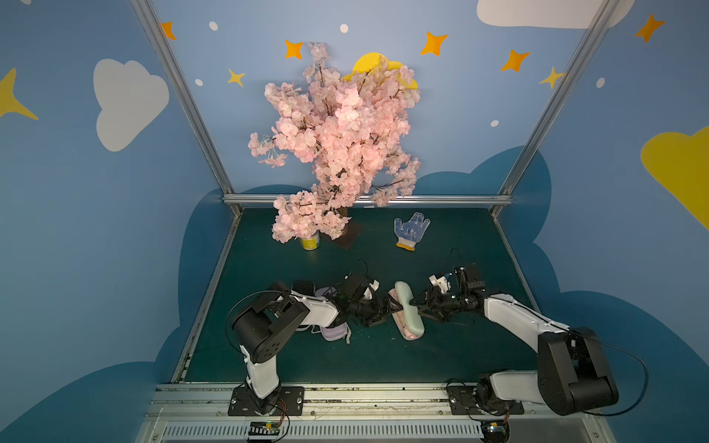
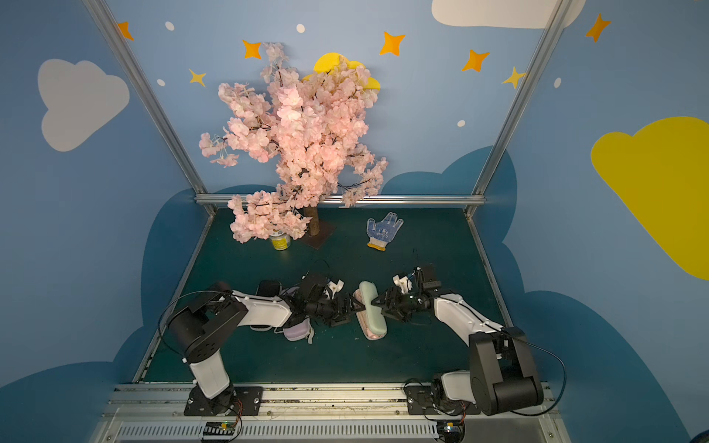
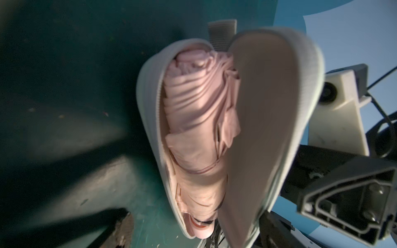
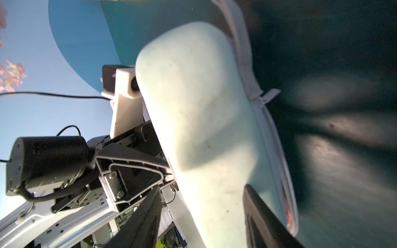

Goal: Put umbrellas into zippered umbrella sleeves
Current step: Close the umbrella sleeve at the center of the board.

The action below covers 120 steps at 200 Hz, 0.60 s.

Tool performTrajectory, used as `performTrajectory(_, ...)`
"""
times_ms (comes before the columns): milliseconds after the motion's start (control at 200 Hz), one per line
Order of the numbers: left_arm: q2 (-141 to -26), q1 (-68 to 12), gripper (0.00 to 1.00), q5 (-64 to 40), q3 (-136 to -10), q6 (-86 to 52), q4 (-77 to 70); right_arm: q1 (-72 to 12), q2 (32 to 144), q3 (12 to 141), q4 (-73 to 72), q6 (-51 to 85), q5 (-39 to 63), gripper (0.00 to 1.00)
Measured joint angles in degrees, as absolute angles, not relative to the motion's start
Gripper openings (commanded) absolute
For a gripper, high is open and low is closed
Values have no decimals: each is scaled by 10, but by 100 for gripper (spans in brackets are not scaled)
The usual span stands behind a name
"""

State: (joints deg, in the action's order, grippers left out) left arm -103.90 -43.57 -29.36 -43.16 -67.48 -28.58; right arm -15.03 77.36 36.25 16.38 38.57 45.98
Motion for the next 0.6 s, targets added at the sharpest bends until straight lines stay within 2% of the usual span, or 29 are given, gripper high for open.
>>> performTrajectory(220,-1047,-431,97,-285,-428,-690,-322,-168,852,359,124,404,451,57)
performTrajectory(340,-1063,-434,90,-287,-439,-686,-324,-171,875,351,108,412,461,56)
performTrajectory(410,-1079,-439,82,-285,-458,-682,-322,-164,866,353,112,412,468,60)
performTrajectory(466,-1086,-443,76,-286,-462,-679,-324,-156,847,358,138,402,460,68)
performTrajectory(601,-1087,-444,73,-281,-453,-672,-326,-114,775,392,220,373,419,74)
